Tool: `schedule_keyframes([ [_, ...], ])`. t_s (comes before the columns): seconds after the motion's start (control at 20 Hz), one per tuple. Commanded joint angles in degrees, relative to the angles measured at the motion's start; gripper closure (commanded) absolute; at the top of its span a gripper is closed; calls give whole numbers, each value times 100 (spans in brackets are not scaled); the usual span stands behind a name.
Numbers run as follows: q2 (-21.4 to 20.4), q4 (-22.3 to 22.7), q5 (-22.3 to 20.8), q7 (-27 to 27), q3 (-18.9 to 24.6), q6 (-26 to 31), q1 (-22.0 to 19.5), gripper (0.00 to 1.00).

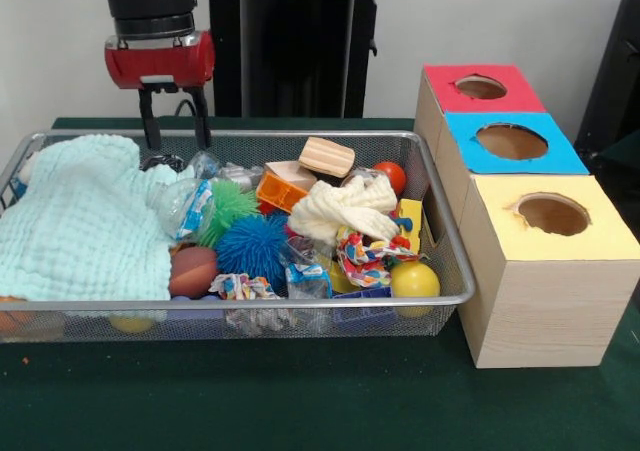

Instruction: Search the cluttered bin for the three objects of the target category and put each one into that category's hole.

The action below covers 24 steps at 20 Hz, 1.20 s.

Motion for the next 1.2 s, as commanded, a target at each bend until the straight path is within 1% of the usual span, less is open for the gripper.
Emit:
schedule_keyframes([
  [0.05, 269, -765, -19, -1346, -122, 1472, 279, 0],
  [0.15, 275, -794, -81, -1248, -151, 1439, 349, 0],
  [0.3, 394, -831, -190, -1093, -177, 1344, 406, 0],
  [0.75, 468, -880, -295, -920, -246, 1244, 523, 0],
  [0.85, 450, -918, -277, -1000, -230, 1289, 485, 0],
  [0.95, 540, -1047, -225, -1324, -132, 1422, 325, 0],
  [1.05, 580, -1130, -196, -1522, -76, 1515, 234, 0],
  [1.2, 711, -1422, -151, -2171, 102, 1831, -9, 0],
])
